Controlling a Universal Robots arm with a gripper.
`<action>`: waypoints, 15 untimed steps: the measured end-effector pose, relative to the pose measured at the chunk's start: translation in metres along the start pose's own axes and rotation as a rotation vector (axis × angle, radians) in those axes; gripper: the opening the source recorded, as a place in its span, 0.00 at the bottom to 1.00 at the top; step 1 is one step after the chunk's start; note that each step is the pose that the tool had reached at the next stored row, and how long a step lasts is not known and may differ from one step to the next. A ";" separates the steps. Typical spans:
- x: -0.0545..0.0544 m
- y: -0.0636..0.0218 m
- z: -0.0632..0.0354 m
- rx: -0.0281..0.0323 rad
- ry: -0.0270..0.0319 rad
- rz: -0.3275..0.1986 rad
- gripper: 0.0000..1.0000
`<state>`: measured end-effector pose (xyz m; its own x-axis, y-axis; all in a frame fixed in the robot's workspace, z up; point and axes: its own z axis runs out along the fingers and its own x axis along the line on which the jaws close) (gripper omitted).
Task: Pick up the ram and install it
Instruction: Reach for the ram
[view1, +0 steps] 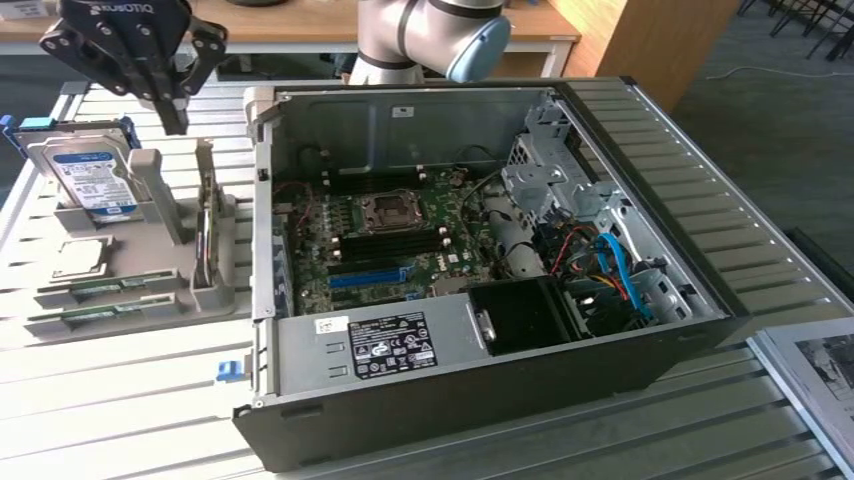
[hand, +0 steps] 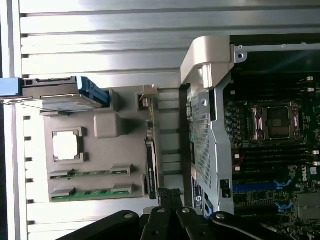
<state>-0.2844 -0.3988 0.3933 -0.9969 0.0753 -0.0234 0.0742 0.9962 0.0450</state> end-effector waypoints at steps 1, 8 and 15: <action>0.003 -0.0002 0.0000 -0.0001 0.0000 0.000 0.10; 0.025 -0.0019 -0.0007 0.0000 0.0000 0.000 0.10; 0.047 -0.0035 -0.0013 0.0000 -0.0001 0.000 0.10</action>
<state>-0.3314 -0.3989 0.3933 -0.9969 0.0753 -0.0236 0.0742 0.9962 0.0451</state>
